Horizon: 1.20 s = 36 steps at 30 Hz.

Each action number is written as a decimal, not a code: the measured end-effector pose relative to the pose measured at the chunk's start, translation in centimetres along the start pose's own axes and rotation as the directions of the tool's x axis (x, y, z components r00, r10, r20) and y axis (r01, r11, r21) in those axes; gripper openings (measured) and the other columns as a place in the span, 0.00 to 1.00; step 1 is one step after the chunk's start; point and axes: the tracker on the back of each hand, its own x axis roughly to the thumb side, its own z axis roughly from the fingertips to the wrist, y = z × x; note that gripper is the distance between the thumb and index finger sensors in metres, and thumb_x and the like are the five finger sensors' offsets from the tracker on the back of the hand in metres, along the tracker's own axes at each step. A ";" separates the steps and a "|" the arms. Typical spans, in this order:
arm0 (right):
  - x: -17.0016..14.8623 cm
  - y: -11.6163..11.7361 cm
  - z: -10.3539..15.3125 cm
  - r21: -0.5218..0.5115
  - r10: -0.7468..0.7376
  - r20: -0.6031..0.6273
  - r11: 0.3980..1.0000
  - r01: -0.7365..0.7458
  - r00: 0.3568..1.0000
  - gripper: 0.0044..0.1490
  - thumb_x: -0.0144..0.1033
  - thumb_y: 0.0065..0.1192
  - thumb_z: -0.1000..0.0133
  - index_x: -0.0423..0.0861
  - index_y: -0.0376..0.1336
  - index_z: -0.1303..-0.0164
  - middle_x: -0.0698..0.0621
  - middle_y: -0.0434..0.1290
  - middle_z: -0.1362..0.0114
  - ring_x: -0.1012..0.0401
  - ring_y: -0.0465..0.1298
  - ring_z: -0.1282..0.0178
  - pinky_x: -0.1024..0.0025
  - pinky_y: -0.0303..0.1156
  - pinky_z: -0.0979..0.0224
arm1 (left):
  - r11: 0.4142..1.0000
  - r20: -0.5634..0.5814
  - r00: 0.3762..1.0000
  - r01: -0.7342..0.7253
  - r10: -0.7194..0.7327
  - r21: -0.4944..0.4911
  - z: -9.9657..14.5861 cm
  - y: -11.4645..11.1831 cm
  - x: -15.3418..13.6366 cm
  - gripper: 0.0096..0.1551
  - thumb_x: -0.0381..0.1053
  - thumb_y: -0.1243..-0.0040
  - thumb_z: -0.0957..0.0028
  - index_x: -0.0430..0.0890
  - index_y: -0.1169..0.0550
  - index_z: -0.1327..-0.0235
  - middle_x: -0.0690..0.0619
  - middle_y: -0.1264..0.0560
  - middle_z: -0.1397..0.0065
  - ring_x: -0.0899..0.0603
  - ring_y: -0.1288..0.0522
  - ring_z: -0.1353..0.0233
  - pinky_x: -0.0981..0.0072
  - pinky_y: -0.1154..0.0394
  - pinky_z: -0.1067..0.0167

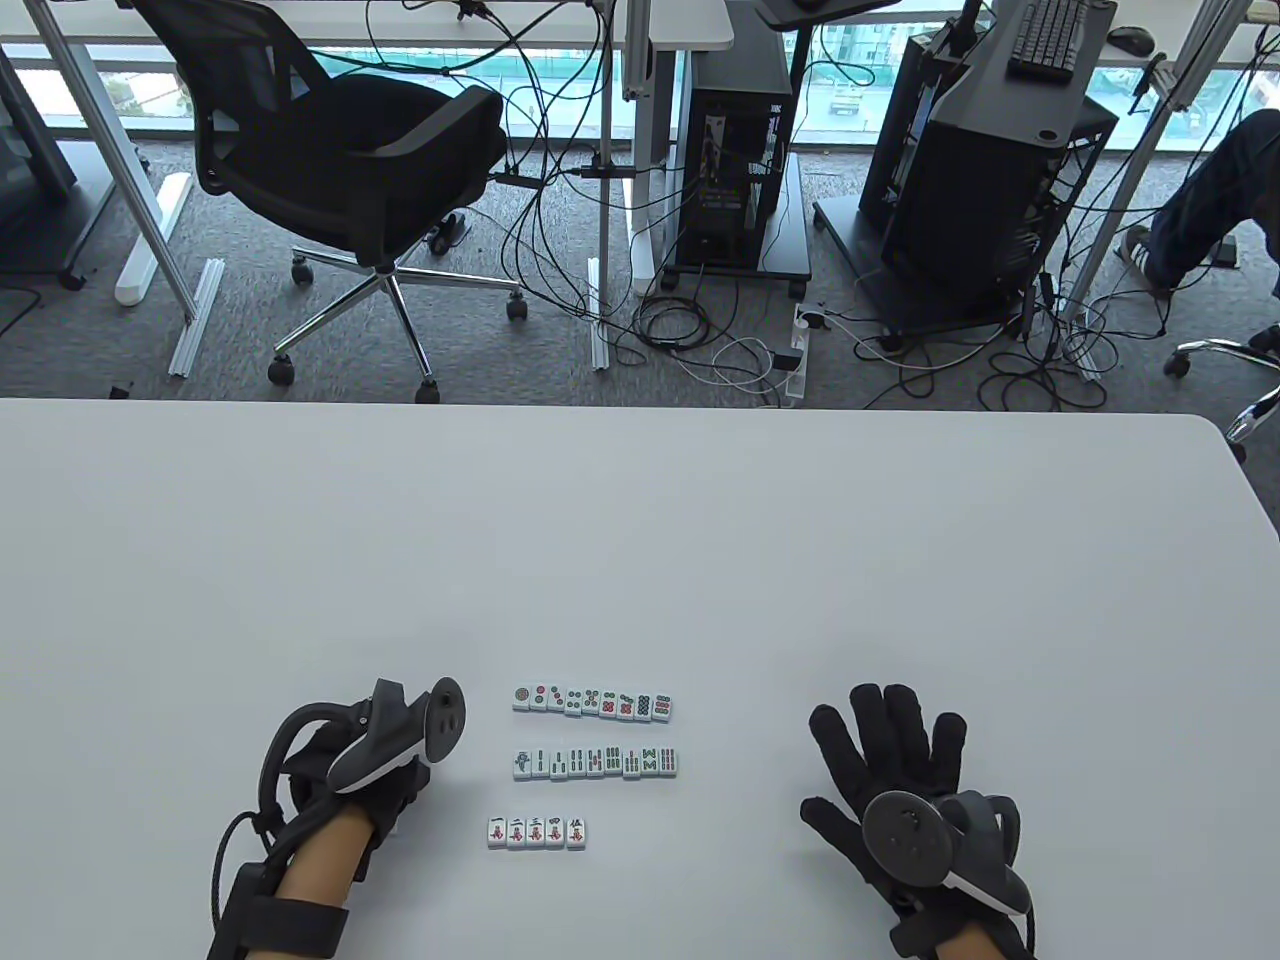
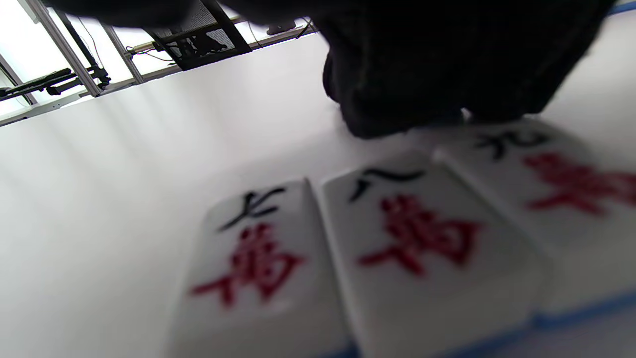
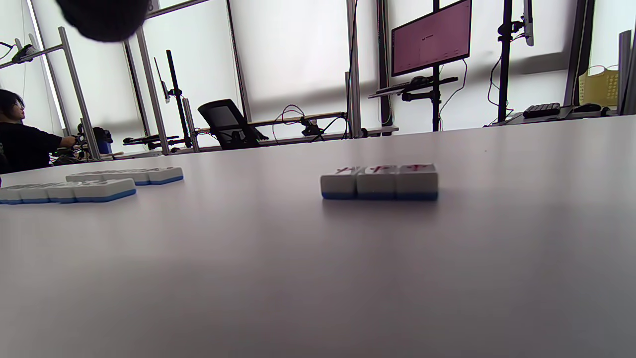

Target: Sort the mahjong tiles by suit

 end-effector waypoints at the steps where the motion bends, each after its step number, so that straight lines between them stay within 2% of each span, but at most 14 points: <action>1: 0.0 0.0 0.0 -0.001 0.000 0.000 1.000 0.000 1.000 0.50 0.65 0.45 0.43 0.60 0.31 0.18 0.46 0.28 0.13 0.44 0.25 0.17 0.31 0.25 0.23 | 1.000 -0.001 1.000 0.011 -0.011 -0.007 0.0 0.1 0.1 0.35 0.63 0.30 0.68 0.45 0.19 0.50 0.66 0.15 0.73 0.57 0.21 0.83 0.61 0.19 0.72; 5: 0.0 -0.1 0.0 -0.008 -0.010 0.002 1.000 0.010 1.000 0.50 0.65 0.45 0.43 0.61 0.31 0.18 0.46 0.28 0.13 0.44 0.25 0.17 0.31 0.25 0.23 | 0.999 -0.001 0.999 0.046 -0.046 -0.001 -0.1 0.9 0.9 0.35 0.63 0.30 0.68 0.44 0.18 0.51 0.66 0.15 0.73 0.57 0.21 0.83 0.61 0.19 0.72; 10: 0.0 -0.1 0.0 -0.008 -0.013 0.001 1.000 0.013 1.000 0.50 0.65 0.45 0.43 0.61 0.31 0.18 0.46 0.28 0.13 0.44 0.25 0.17 0.31 0.25 0.23 | 0.995 0.085 0.996 -0.009 0.000 0.101 1.2 3.5 3.5 0.35 0.63 0.30 0.68 0.43 0.18 0.52 0.66 0.15 0.74 0.57 0.21 0.83 0.61 0.19 0.73; 14: 0.0 -0.1 0.0 -0.005 -0.011 0.000 1.000 0.011 1.000 0.50 0.65 0.45 0.43 0.61 0.31 0.18 0.46 0.28 0.13 0.44 0.25 0.17 0.31 0.25 0.23 | 0.982 0.246 0.968 -0.091 0.049 0.163 3.5 5.9 7.9 0.36 0.64 0.30 0.68 0.43 0.17 0.52 0.66 0.15 0.74 0.58 0.21 0.84 0.62 0.19 0.73; 17: 0.0 -0.1 0.0 -0.006 -0.009 0.003 1.000 0.009 1.000 0.50 0.65 0.45 0.43 0.61 0.31 0.18 0.46 0.28 0.13 0.44 0.25 0.17 0.31 0.25 0.23 | 0.979 0.349 0.937 -0.079 0.009 0.189 4.9 6.7 11.8 0.36 0.64 0.31 0.68 0.43 0.17 0.52 0.66 0.15 0.74 0.58 0.21 0.84 0.62 0.19 0.73; 20: 0.1 -0.1 0.1 -0.009 -0.009 0.009 1.000 0.009 1.000 0.50 0.65 0.45 0.43 0.60 0.31 0.18 0.46 0.28 0.13 0.44 0.25 0.17 0.31 0.25 0.23 | 0.983 0.414 0.907 -0.008 -0.070 0.184 5.5 6.4 15.1 0.36 0.65 0.31 0.68 0.44 0.17 0.52 0.66 0.15 0.74 0.58 0.21 0.84 0.62 0.19 0.73; 24: 0.1 0.0 0.0 -0.012 -0.015 0.016 1.000 0.015 1.000 0.50 0.64 0.45 0.43 0.61 0.31 0.18 0.46 0.28 0.13 0.44 0.25 0.17 0.31 0.25 0.23 | 0.971 0.416 0.888 0.116 -0.195 0.209 5.4 5.5 17.4 0.36 0.65 0.30 0.69 0.44 0.17 0.52 0.66 0.15 0.74 0.58 0.21 0.84 0.62 0.19 0.73; 27: 0.1 0.0 0.0 -0.012 -0.021 0.017 1.000 0.021 1.000 0.50 0.64 0.45 0.43 0.61 0.31 0.18 0.46 0.28 0.13 0.44 0.25 0.17 0.31 0.25 0.23 | 0.977 0.428 0.882 0.144 -0.199 0.158 5.4 4.9 18.0 0.36 0.65 0.30 0.69 0.44 0.17 0.53 0.67 0.15 0.75 0.58 0.22 0.84 0.62 0.19 0.74; 36: 0.2 0.1 0.1 -0.009 -0.017 0.019 1.000 0.017 1.000 0.50 0.65 0.45 0.43 0.61 0.31 0.18 0.46 0.28 0.13 0.44 0.25 0.17 0.31 0.25 0.23 | 0.968 0.391 0.885 0.227 -0.252 0.109 5.1 3.8 17.9 0.37 0.65 0.30 0.69 0.44 0.18 0.52 0.66 0.15 0.74 0.58 0.22 0.84 0.62 0.19 0.73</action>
